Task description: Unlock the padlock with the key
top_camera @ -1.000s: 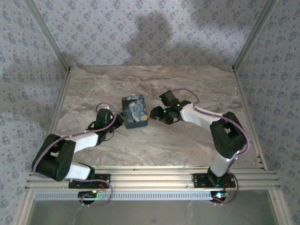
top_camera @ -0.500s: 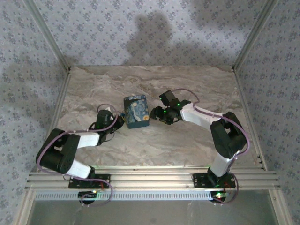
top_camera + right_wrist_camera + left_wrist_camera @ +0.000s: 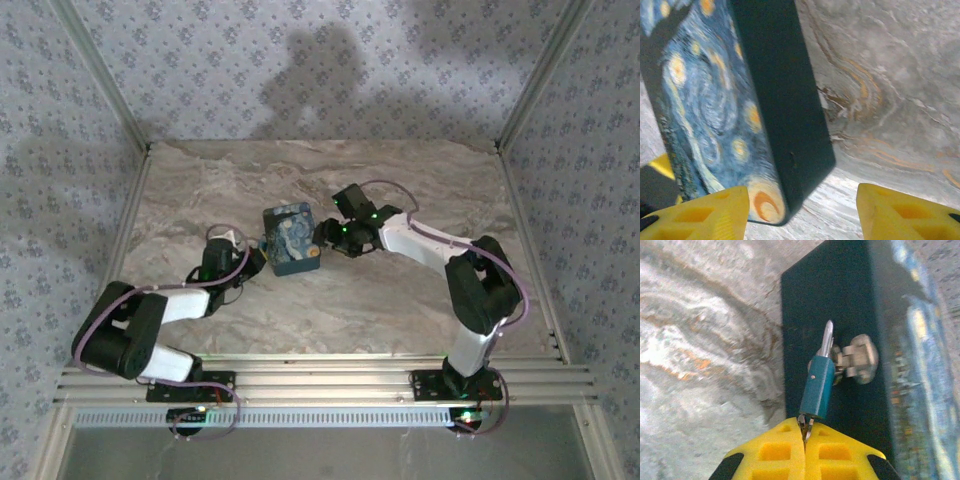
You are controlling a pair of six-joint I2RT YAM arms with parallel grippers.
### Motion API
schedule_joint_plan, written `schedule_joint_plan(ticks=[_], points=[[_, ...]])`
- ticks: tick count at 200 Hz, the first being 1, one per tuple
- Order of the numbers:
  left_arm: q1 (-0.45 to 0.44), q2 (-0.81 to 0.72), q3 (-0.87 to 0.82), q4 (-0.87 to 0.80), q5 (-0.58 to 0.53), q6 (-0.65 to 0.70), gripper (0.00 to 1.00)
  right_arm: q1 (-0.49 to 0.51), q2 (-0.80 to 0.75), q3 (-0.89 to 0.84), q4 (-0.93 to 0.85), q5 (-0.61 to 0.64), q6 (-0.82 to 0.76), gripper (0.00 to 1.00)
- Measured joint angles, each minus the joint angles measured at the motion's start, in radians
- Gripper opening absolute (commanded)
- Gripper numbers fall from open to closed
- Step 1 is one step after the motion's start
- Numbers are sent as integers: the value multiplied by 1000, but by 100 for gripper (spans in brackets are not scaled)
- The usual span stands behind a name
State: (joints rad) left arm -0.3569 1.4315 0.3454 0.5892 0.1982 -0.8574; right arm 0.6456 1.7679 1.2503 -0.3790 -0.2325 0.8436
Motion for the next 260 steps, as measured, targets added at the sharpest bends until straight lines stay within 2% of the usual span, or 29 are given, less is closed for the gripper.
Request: schedule_joint_plan(ticks=[65,151,203,260], points=[[3,111,3,105,8,0,0,14,145,136,-44,7,-57,55],[-23,111,6,101,-16,-32,0,25,160,163,-57,27,-86,54],[22,9,7,-39,-69,-68,0,22,147,163,-82,35,-95,56],[45,-286,29,-281,-113,-35,0,-14,49,156,-162,51,-106,58]])
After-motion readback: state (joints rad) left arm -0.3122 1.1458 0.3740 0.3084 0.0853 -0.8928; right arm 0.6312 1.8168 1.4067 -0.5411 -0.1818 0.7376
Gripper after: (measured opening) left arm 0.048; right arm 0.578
